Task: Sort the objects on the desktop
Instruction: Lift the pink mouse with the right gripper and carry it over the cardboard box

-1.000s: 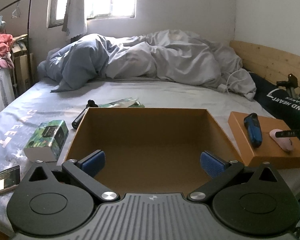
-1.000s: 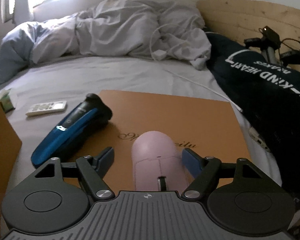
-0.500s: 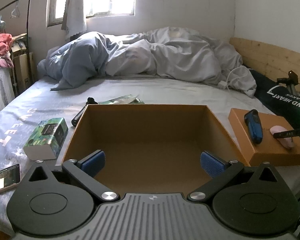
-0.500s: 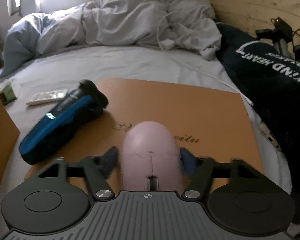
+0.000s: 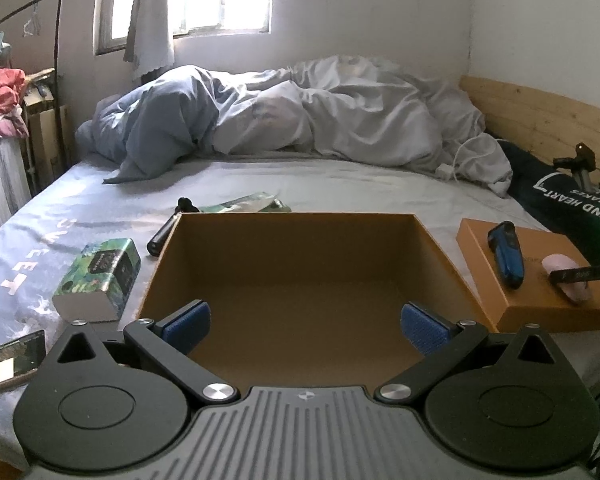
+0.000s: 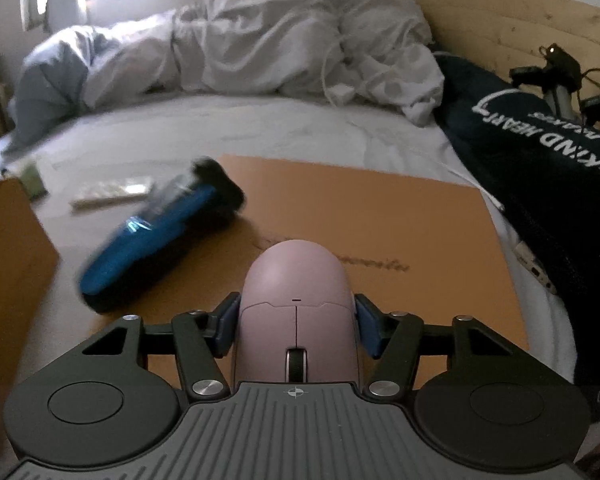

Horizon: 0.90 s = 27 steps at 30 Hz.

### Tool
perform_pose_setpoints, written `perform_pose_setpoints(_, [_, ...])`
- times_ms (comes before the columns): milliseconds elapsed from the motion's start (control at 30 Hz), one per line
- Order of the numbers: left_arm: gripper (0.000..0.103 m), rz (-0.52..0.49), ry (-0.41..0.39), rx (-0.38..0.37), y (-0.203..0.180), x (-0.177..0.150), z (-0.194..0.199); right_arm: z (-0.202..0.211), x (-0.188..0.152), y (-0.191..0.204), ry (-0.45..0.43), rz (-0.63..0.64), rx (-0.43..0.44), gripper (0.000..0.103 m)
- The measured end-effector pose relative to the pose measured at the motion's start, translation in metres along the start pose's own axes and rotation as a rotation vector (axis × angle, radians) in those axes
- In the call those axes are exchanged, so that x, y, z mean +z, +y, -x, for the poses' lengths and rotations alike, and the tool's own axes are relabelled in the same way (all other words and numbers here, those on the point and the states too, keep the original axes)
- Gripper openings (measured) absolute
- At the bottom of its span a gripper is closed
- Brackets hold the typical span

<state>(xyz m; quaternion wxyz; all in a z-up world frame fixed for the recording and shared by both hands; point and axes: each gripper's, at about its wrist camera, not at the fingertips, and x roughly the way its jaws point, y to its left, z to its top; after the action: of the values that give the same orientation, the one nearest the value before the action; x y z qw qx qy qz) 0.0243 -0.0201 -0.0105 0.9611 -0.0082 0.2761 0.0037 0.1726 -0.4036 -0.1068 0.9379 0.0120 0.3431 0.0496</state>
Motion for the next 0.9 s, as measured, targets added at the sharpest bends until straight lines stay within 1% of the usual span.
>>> perform_pose_setpoints(233, [0.103,-0.018,-0.03,0.046,0.014,0.006,0.003,0.055,0.017,0.043,-0.072,-0.017,0.101,0.062])
perform_pose_setpoints(367, [0.103,0.001,-0.05,0.064,0.025,0.01,0.007,0.081,0.033,0.079,-0.106,0.002,0.169,0.062])
perform_pose_setpoints(567, [0.103,0.003,-0.078,0.083,0.038,0.013,0.01,0.116,0.058,0.138,-0.151,0.036,0.273,0.062])
perform_pose_setpoints(767, [0.103,0.026,-0.113,0.12,0.051,0.016,0.012,0.114,0.065,0.195,-0.127,0.108,0.337,0.062])
perform_pose_setpoints(900, [0.103,0.064,-0.127,0.124,0.058,0.018,0.015,0.094,0.062,0.21,-0.068,0.137,0.33,0.062])
